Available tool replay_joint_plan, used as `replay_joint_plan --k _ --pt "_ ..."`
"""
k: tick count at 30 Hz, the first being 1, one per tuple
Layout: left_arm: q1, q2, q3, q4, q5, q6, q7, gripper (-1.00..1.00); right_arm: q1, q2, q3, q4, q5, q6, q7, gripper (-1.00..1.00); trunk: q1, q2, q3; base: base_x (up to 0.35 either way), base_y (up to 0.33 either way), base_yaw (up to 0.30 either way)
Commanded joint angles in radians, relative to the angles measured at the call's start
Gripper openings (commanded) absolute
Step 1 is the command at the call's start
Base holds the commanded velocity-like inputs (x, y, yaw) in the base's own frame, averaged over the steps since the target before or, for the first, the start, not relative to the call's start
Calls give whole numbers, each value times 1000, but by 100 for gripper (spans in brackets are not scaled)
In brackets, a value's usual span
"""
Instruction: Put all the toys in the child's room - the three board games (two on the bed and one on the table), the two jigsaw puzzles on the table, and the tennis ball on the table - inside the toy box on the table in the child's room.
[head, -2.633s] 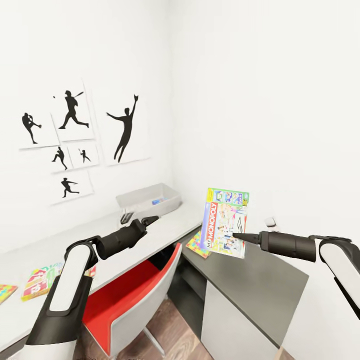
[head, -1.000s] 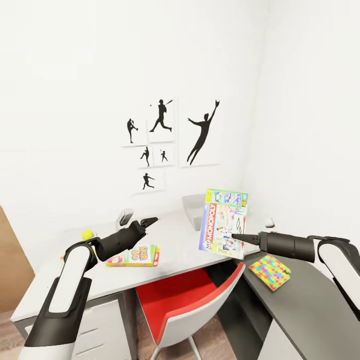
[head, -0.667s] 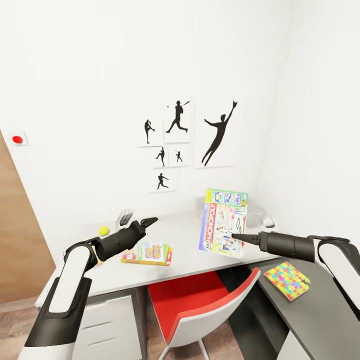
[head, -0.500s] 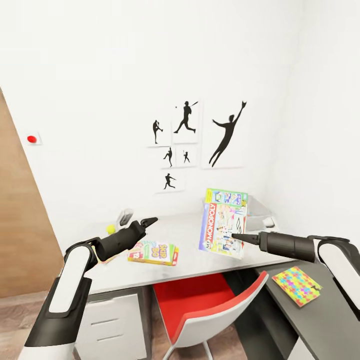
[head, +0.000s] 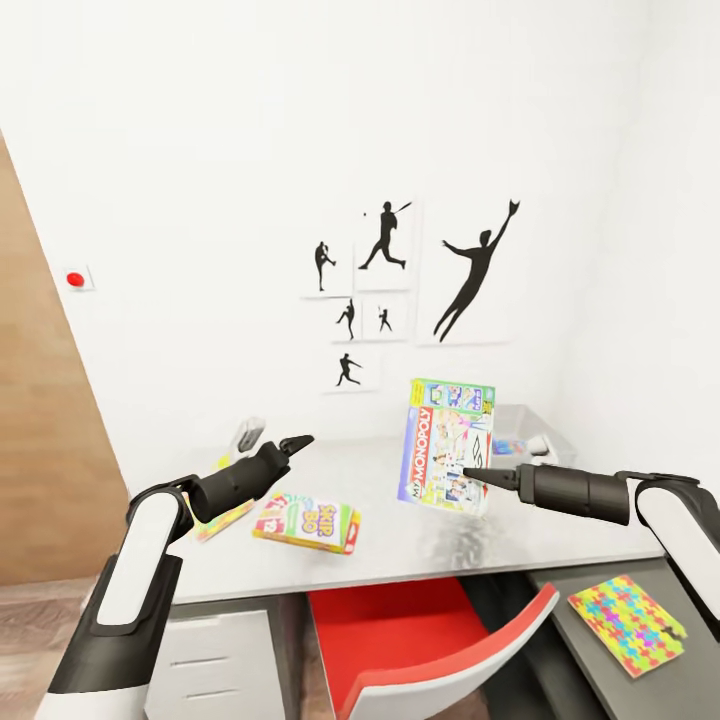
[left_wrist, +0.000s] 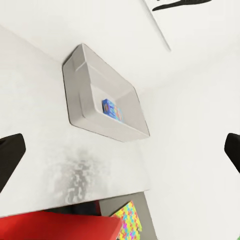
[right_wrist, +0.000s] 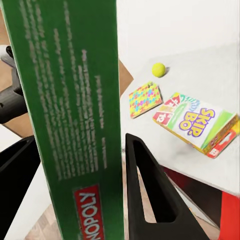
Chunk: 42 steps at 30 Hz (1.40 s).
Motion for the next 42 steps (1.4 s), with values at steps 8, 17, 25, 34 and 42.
replay_joint_plan --k 8,17,25,34,42 --pt "-1 -1 3 0 11 5 10 100 -1 -1 0 -1 0 3 12 -100 1 -1 -2 241 -220 13" --pt "0 -1 4 0 11 2 8 100 -1 0 2 -1 1 3 12 -100 1 -1 -2 96 -87 30" --pt "0 -1 4 0 11 1 8 100 -1 4 3 -1 4 3 12 -100 1 -1 -2 15 -13 220" --pt "-1 -2 4 -1 11 2 8 100 -1 7 7 -1 6 3 10 -100 1 -1 -2 3 -2 181" --pt "0 -1 4 -1 11 2 8 100 -1 6 9 -2 7 3 10 -100 1 -1 -2 30 -11 32"
